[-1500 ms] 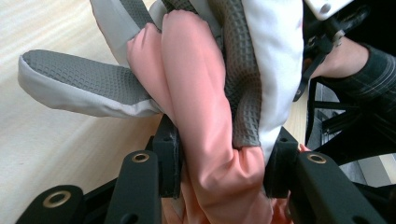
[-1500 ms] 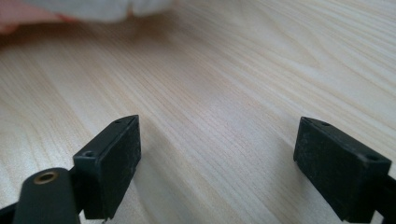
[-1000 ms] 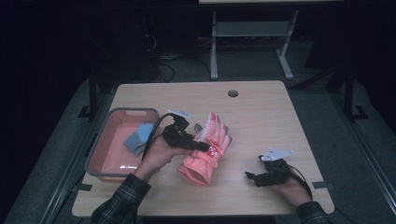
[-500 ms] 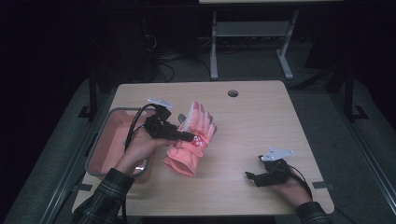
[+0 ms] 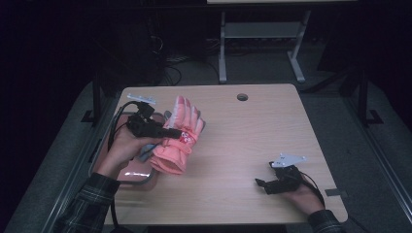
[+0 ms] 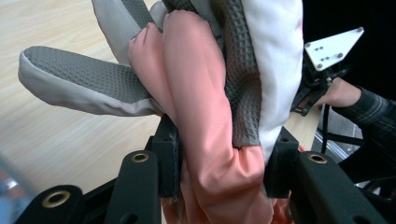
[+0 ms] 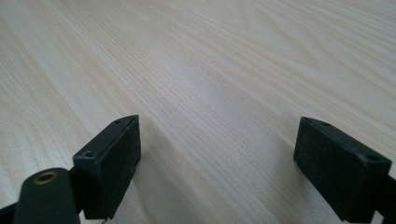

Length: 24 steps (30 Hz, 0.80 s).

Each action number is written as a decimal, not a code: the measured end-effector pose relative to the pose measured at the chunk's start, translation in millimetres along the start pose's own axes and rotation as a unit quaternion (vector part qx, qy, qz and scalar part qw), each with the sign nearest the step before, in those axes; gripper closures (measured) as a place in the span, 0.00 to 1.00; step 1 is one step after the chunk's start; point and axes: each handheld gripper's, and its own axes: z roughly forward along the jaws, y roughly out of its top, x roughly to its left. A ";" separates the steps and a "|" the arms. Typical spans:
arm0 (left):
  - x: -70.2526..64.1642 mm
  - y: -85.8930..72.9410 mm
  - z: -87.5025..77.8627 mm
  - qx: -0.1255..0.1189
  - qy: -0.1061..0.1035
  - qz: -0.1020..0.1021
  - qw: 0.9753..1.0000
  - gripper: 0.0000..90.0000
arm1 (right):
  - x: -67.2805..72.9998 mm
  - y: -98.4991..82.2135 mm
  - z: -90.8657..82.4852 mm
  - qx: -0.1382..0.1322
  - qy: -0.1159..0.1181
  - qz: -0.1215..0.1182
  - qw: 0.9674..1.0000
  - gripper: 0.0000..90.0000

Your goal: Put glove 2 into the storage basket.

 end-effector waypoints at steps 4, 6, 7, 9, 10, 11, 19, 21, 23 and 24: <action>6.6 -2.3 -14.6 -0.006 0.013 -0.006 1.000 0.64 | 0.0 0.0 0.0 0.000 0.000 0.000 1.000 0.16; 9.6 -3.2 -21.7 -0.008 0.019 -0.008 1.000 0.64 | 0.0 0.0 0.0 0.000 0.000 0.000 1.000 0.16; 10.4 -3.6 -24.3 -0.009 0.022 -0.010 1.000 0.64 | 0.0 0.0 0.0 0.000 0.000 0.000 1.000 0.16; 13.5 -4.8 -32.2 -0.011 0.030 -0.011 0.999 0.64 | 0.0 0.0 0.1 0.000 -0.001 0.001 1.000 0.15; 15.0 -5.4 -35.7 -0.012 0.034 -0.011 0.999 0.64 | 0.0 0.1 0.1 0.001 -0.001 0.001 1.000 0.15; 17.2 -6.6 -40.8 -0.014 0.039 -0.014 0.999 0.64 | -0.1 0.0 0.1 0.000 -0.001 0.001 1.000 0.15; 35.1 -14.6 -62.3 -0.020 0.065 -0.026 0.997 0.64 | 0.0 0.1 0.1 0.001 -0.001 0.001 1.000 0.15; 40.1 -17.1 -66.1 -0.021 0.071 -0.031 0.997 0.63 | 0.0 0.1 0.1 0.001 -0.001 0.002 1.000 0.15; 45.9 -20.4 -69.4 -0.022 0.077 -0.035 0.996 0.63 | 0.0 0.1 0.1 0.001 -0.001 0.002 1.000 0.15; 49.0 -22.7 -70.7 -0.021 0.079 -0.038 0.996 0.63 | 0.0 0.1 0.1 0.001 -0.001 0.002 1.000 0.15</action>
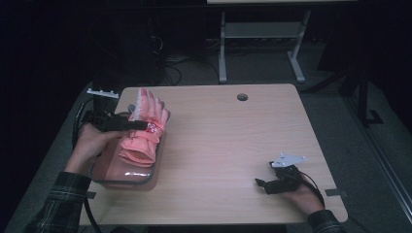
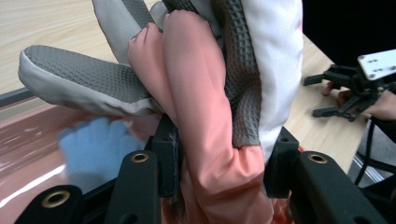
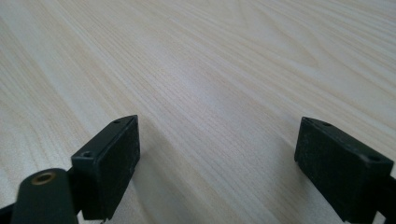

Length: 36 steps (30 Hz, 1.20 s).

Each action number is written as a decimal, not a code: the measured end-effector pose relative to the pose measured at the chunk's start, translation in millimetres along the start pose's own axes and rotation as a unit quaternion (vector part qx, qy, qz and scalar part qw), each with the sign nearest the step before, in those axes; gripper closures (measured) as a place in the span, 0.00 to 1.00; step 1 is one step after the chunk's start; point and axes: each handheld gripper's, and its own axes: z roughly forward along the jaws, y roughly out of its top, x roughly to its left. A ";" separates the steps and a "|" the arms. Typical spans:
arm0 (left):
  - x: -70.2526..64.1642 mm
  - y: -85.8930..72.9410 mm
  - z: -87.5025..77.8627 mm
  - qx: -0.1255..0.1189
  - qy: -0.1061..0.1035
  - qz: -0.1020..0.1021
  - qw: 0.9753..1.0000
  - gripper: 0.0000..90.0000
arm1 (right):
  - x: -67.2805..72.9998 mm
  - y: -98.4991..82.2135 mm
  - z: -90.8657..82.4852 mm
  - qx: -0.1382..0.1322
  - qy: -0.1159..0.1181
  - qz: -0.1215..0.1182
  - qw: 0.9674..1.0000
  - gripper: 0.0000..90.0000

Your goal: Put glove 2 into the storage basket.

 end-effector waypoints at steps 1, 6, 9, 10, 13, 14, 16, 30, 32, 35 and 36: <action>2.4 -1.6 -0.4 0.001 0.002 -0.003 1.000 0.63 | 0.0 0.0 0.0 0.000 0.000 0.000 1.000 0.15; 14.5 -10.4 1.1 0.010 0.022 -0.007 1.000 0.63 | 0.0 0.0 0.0 0.000 0.000 0.000 1.000 0.15; 21.0 -15.8 3.7 0.017 0.033 -0.010 0.999 0.63 | 0.0 0.0 0.0 0.000 0.000 0.000 1.000 0.15; 23.6 -18.4 5.3 0.018 0.036 -0.013 0.999 0.63 | 0.0 0.0 0.0 0.000 0.000 0.000 1.000 0.15; 28.3 -24.7 11.1 0.028 0.039 -0.015 0.999 0.63 | 0.0 0.0 0.0 0.000 0.000 0.000 1.000 0.15; 29.7 -26.7 13.5 0.032 0.040 -0.015 0.999 0.63 | 0.0 0.0 0.0 0.000 0.000 0.000 1.000 0.15; 32.4 -30.3 17.9 0.040 0.043 -0.015 0.998 0.63 | 0.0 0.0 0.0 0.000 0.000 0.000 1.000 0.15; 47.8 -55.8 48.9 0.078 0.043 -0.027 0.996 0.61 | 0.0 0.0 0.0 0.000 0.000 0.000 1.000 0.15; 50.4 -59.4 50.0 0.076 0.038 -0.035 0.996 0.60 | 0.0 0.0 0.0 0.000 0.000 0.000 1.000 0.15; 53.5 -64.1 52.3 0.078 0.036 -0.038 0.996 0.60 | 0.0 0.0 0.0 0.000 0.000 0.000 1.000 0.15; 54.7 -65.2 52.5 0.079 0.036 -0.038 0.995 0.60 | 0.0 0.0 0.0 0.000 0.000 0.000 1.000 0.15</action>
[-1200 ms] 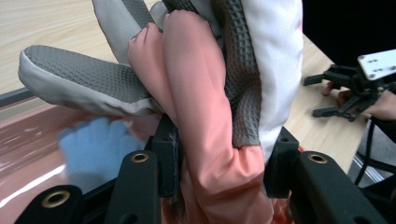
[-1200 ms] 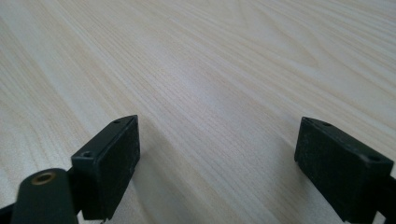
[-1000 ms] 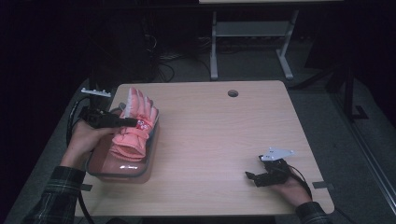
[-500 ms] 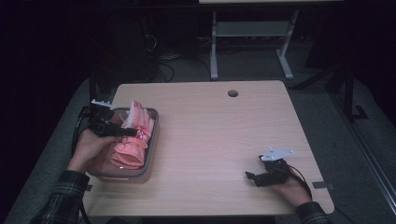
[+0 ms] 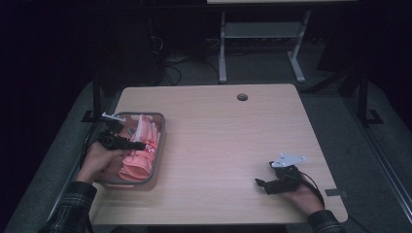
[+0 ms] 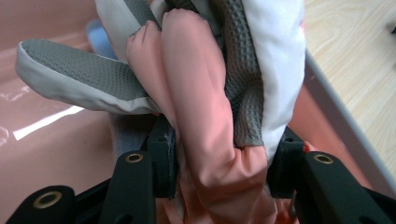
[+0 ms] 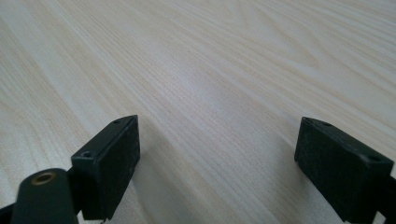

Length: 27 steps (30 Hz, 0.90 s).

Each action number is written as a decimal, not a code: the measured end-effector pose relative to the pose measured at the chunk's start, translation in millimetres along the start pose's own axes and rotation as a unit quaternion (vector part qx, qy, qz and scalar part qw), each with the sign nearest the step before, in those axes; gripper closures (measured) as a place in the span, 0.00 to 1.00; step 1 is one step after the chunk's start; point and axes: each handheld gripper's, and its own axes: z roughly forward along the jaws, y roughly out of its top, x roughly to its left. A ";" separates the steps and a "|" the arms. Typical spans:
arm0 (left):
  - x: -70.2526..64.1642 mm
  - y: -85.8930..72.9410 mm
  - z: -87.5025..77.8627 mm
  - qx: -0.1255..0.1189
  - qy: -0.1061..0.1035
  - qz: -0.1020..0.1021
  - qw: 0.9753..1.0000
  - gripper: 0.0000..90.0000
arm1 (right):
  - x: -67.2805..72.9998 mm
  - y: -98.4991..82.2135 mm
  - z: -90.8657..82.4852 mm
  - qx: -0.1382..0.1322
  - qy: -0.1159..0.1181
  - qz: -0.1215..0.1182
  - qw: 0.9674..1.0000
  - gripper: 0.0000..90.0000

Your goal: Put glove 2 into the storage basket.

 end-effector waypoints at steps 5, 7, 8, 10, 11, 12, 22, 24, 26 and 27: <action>3.5 -4.5 2.3 -0.008 -0.006 -0.007 1.000 0.58 | 0.1 0.2 0.2 0.000 0.000 0.001 1.000 0.15; 4.0 -4.9 1.7 -0.008 -0.008 -0.009 1.000 0.56 | 0.2 0.2 0.3 0.000 0.000 0.001 1.000 0.15; 4.0 -4.6 1.1 -0.009 -0.008 -0.009 1.000 0.54 | 0.2 0.3 0.3 0.000 0.000 0.001 1.000 0.15; 4.5 -4.0 -0.2 -0.011 -0.012 -0.011 1.000 0.48 | 0.2 0.3 0.3 0.000 0.000 0.001 1.000 0.15; 4.8 -3.7 -0.6 -0.012 -0.013 -0.013 1.000 0.45 | 0.2 0.3 0.3 0.000 0.000 0.001 1.000 0.15; 5.6 -3.4 -1.2 -0.014 -0.016 -0.016 1.000 0.42 | 0.2 0.3 0.3 0.000 0.000 0.001 1.000 0.15; 0.3 -1.7 -12.9 -0.028 0.009 0.000 1.000 0.22 | 0.2 0.3 0.3 0.000 0.000 0.001 1.000 0.15; -0.6 -1.5 -15.2 -0.033 0.010 0.002 0.999 0.20 | 0.2 0.3 0.2 0.000 0.001 0.001 1.000 0.15; -0.9 -1.2 -17.5 -0.033 0.013 0.007 0.999 0.19 | 0.1 0.3 0.1 0.001 0.001 0.000 1.000 0.15; -1.5 -1.2 -18.9 -0.037 0.014 0.009 0.999 0.19 | 0.1 0.3 0.1 0.002 0.001 0.000 1.000 0.15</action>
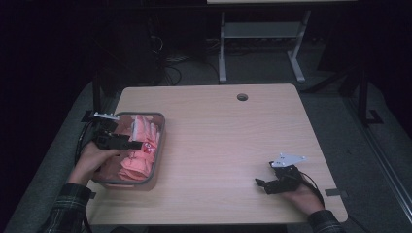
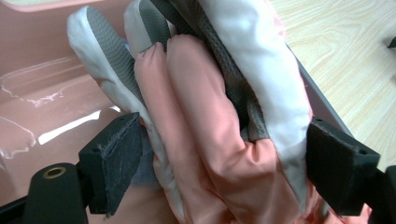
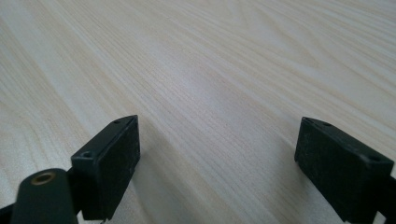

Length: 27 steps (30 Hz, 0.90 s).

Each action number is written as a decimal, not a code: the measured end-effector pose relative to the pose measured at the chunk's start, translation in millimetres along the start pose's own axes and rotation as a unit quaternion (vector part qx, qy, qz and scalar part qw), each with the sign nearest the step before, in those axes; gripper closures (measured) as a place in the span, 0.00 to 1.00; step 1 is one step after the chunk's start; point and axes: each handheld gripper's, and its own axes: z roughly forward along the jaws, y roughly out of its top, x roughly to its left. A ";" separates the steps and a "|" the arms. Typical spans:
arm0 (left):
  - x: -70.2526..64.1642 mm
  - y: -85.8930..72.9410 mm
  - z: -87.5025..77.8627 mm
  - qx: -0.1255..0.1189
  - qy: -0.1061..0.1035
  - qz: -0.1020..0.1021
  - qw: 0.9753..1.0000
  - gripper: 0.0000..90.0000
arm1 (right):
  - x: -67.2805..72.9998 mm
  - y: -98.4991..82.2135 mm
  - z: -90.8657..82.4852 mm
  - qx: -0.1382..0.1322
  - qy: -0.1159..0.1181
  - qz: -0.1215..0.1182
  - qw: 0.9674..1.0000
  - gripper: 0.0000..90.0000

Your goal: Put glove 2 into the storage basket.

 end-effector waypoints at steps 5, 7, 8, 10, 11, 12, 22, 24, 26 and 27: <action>-1.9 0.9 -8.0 -0.010 0.002 0.006 1.000 0.18 | 0.0 0.0 0.0 0.000 0.000 0.000 1.000 0.15; -2.7 1.6 -12.4 -0.014 0.005 0.013 1.000 0.18 | 0.0 0.0 0.0 0.000 0.000 0.000 1.000 0.15; -3.6 2.0 -14.9 -0.019 0.007 0.015 1.000 0.18 | 0.0 0.0 0.0 0.000 0.000 0.000 1.000 0.15; -4.3 2.6 -18.5 -0.023 0.010 0.019 1.000 0.18 | 0.1 -0.1 0.1 -0.001 0.000 0.000 1.000 0.15; -4.3 3.0 -21.3 -0.024 0.012 0.022 0.999 0.18 | 0.1 -0.1 0.0 -0.001 0.000 0.000 1.000 0.15; -4.9 3.3 -24.5 -0.029 0.015 0.024 0.999 0.18 | 0.1 -0.2 0.0 -0.001 0.000 -0.001 1.000 0.15; -14.6 6.1 -45.4 -0.072 0.020 0.057 0.996 0.18 | 0.2 -0.1 0.1 -0.001 0.000 0.000 1.000 0.15; -17.8 7.6 -46.4 -0.074 0.017 0.066 0.995 0.18 | 0.2 -0.1 0.1 -0.001 0.000 0.000 1.000 0.15; -21.6 9.8 -46.7 -0.077 0.015 0.074 0.994 0.18 | 0.3 -0.1 0.1 -0.001 0.000 0.000 1.000 0.15; -23.4 10.4 -46.5 -0.082 0.012 0.074 0.994 0.18 | 0.2 -0.1 0.0 0.000 0.000 0.000 1.000 0.15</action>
